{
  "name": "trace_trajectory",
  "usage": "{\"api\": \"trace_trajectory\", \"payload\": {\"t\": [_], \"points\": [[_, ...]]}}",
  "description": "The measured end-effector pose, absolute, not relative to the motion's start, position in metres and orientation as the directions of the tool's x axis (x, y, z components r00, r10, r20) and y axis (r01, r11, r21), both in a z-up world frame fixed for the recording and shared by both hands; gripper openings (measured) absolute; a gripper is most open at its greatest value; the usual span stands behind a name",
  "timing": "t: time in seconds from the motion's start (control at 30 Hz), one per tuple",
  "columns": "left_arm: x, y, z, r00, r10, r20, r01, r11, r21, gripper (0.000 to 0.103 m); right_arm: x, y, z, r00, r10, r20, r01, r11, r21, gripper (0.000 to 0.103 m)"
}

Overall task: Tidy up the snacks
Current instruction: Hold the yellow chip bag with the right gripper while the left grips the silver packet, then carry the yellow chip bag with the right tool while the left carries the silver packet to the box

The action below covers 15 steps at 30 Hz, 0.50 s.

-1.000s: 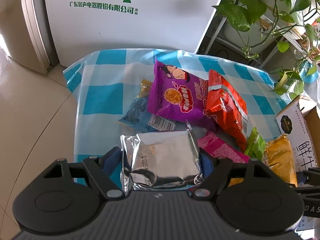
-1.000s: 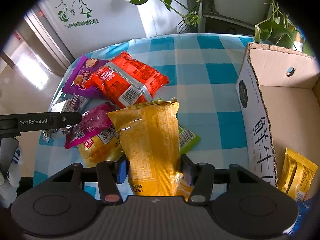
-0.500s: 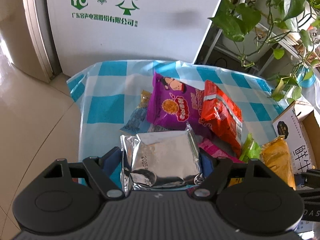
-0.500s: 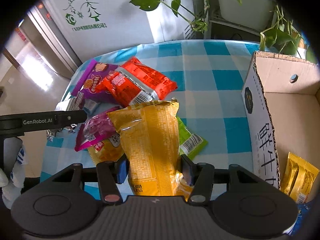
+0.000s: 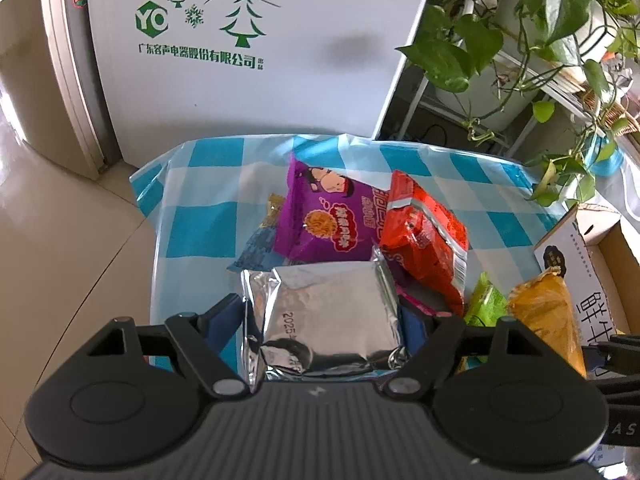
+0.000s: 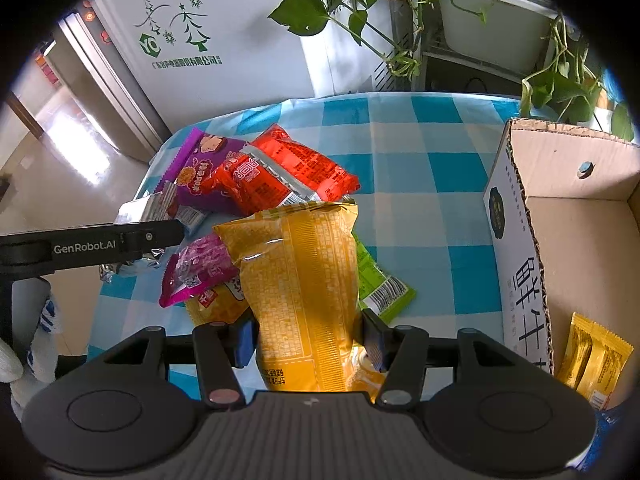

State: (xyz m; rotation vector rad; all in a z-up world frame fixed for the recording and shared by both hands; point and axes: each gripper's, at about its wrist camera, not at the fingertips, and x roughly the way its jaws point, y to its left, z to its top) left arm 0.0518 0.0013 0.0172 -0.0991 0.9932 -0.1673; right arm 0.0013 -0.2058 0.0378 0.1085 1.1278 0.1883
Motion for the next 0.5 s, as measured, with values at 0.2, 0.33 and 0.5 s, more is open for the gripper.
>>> {"api": "trace_trajectory", "payload": {"t": [0.2,0.33,0.5], "points": [[0.049,0.000,0.022,0.553,-0.179,-0.814,0.099,0.984,-0.150,0.080,0.000,-0.207,0.041,0.427,0.203,-0.881,-0.091,0.979,0.182,0.060],[0.047,-0.003,0.026,0.571,-0.175,-0.802,0.106,0.985,-0.139,0.080,-0.001,-0.208,0.043,0.431,0.202,-0.879,-0.090,0.979,0.181,0.060],[0.044,-0.011,0.031,0.603,-0.165,-0.780,0.130,0.986,-0.108,0.080,-0.002,-0.212,0.049,0.450,0.205,-0.869,-0.082,0.979,0.188,0.060]]}}
